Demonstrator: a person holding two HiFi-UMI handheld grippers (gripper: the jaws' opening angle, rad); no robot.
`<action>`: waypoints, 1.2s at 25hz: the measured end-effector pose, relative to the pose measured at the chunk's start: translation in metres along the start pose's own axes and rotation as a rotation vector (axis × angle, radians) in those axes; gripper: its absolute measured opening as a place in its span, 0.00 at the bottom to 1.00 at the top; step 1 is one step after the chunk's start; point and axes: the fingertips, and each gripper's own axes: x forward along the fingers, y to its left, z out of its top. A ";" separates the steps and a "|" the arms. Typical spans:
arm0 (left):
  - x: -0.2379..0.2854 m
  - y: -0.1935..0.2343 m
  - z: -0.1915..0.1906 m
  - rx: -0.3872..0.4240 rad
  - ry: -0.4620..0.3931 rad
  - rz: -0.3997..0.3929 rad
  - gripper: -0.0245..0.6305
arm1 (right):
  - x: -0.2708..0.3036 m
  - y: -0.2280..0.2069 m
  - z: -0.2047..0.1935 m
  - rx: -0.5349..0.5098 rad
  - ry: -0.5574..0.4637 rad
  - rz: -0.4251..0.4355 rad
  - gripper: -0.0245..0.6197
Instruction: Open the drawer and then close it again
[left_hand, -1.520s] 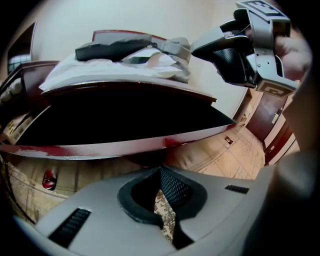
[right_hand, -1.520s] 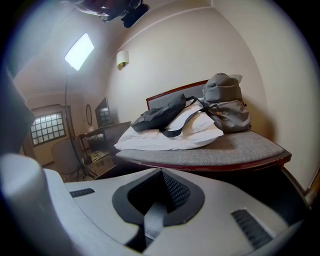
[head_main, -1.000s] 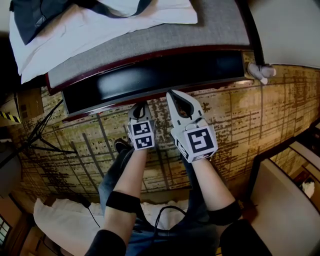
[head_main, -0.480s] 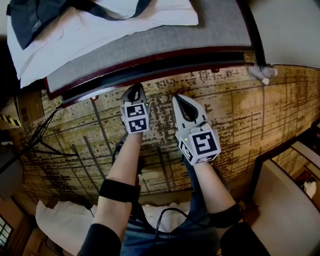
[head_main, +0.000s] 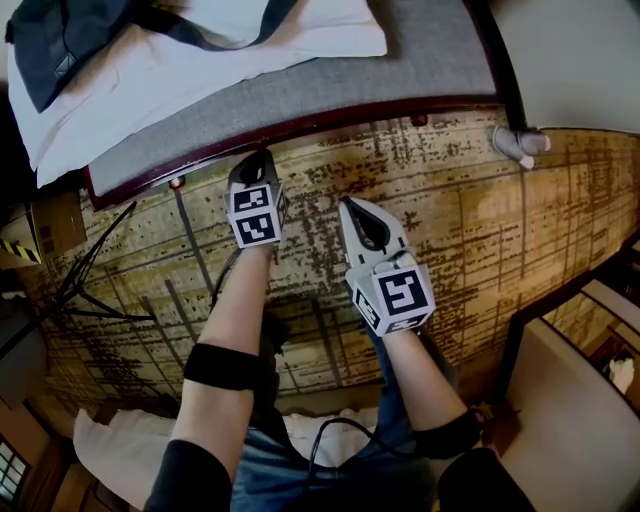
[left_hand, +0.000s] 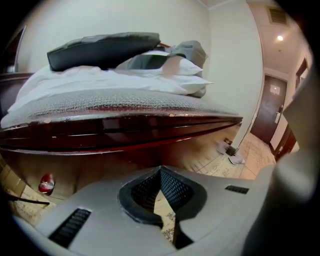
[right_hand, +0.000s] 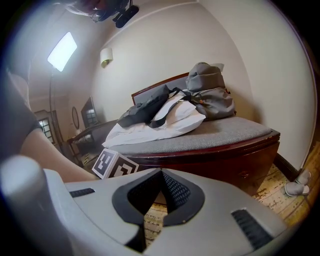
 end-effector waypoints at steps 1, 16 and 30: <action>0.001 0.002 0.000 -0.003 -0.001 0.004 0.04 | 0.000 -0.001 0.000 -0.004 -0.003 -0.002 0.04; -0.075 -0.014 0.013 0.096 0.036 -0.040 0.04 | -0.034 0.019 0.017 -0.003 0.052 0.009 0.04; -0.359 -0.058 0.156 0.157 -0.067 -0.061 0.04 | -0.149 0.082 0.187 -0.095 0.022 0.035 0.04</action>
